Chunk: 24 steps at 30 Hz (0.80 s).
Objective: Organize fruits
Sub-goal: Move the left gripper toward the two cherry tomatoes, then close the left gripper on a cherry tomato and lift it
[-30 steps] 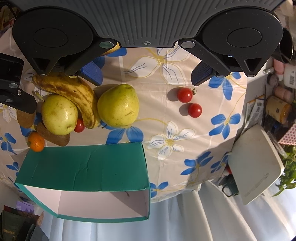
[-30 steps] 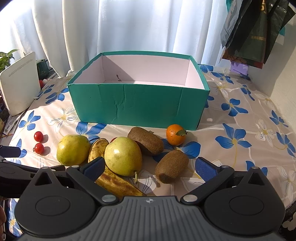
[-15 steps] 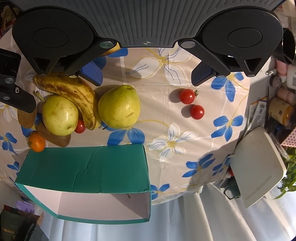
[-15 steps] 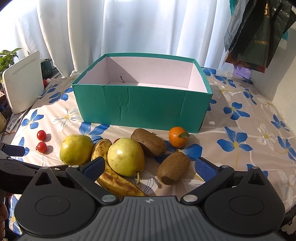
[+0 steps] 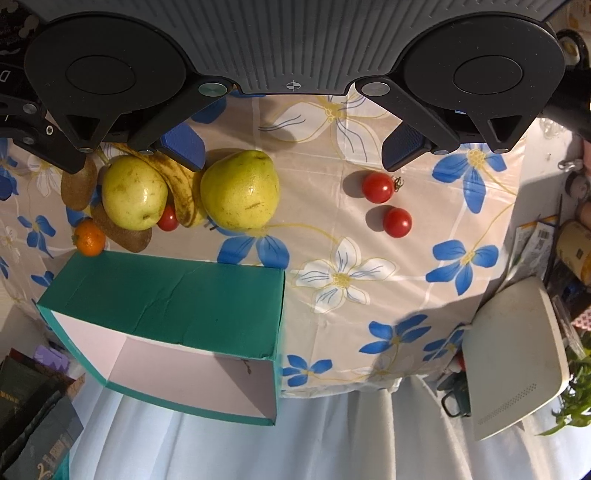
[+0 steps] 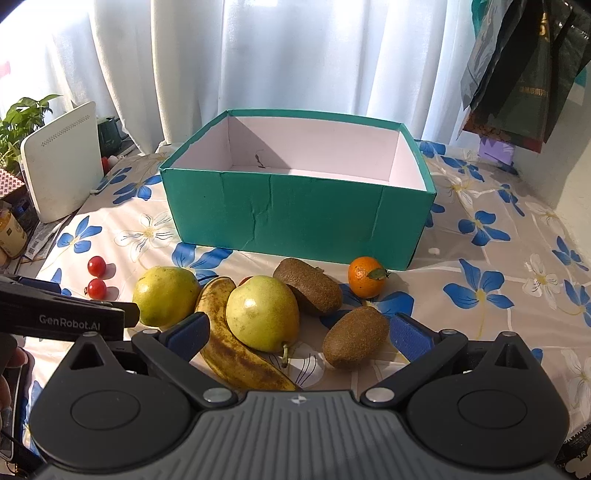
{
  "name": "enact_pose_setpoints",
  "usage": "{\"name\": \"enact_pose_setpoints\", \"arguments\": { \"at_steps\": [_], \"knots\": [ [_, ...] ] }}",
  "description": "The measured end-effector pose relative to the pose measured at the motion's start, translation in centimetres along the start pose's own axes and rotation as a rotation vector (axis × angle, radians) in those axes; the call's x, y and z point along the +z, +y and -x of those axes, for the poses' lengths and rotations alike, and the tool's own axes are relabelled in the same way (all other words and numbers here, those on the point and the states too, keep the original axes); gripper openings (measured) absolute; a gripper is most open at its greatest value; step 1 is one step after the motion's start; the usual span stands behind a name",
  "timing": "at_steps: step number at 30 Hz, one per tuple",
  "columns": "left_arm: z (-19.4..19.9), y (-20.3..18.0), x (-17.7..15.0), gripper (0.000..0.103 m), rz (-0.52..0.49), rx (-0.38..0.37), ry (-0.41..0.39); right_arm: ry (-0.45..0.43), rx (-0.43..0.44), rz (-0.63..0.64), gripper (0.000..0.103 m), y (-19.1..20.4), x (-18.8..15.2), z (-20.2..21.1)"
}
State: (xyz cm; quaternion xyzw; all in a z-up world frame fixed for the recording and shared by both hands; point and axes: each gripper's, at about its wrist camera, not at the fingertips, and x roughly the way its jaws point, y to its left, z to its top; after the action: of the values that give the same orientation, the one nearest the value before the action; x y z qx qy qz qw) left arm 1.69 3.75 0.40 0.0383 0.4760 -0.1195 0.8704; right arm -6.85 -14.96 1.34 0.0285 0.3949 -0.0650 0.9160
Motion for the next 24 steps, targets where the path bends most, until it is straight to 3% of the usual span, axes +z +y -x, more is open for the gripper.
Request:
{"name": "enact_pose_setpoints", "arguments": {
  "at_steps": [8,12,17,19,24],
  "knots": [
    [0.9,2.1,-0.1,0.103,0.023,-0.047,-0.118,0.017,-0.002,-0.008,0.103,-0.2,-0.5,-0.4],
    [0.6,3.8,-0.3,0.103,0.034,-0.006,-0.162,0.035,-0.003,-0.023,0.103,-0.6,-0.8,-0.7],
    [-1.0,6.5,-0.1,0.103,0.135,-0.016,-0.086,0.05,0.0,-0.031,0.103,-0.8,-1.0,-1.2],
    [-1.5,7.2,-0.2,0.103,0.167,-0.012,-0.09,0.061,0.0,-0.034,0.103,-0.8,-1.1,-1.5],
    [-2.7,7.3,0.0,0.103,0.147,-0.001,-0.098,0.082,0.001,-0.037,0.103,-1.0,-1.1,-2.2]
  ]
}}
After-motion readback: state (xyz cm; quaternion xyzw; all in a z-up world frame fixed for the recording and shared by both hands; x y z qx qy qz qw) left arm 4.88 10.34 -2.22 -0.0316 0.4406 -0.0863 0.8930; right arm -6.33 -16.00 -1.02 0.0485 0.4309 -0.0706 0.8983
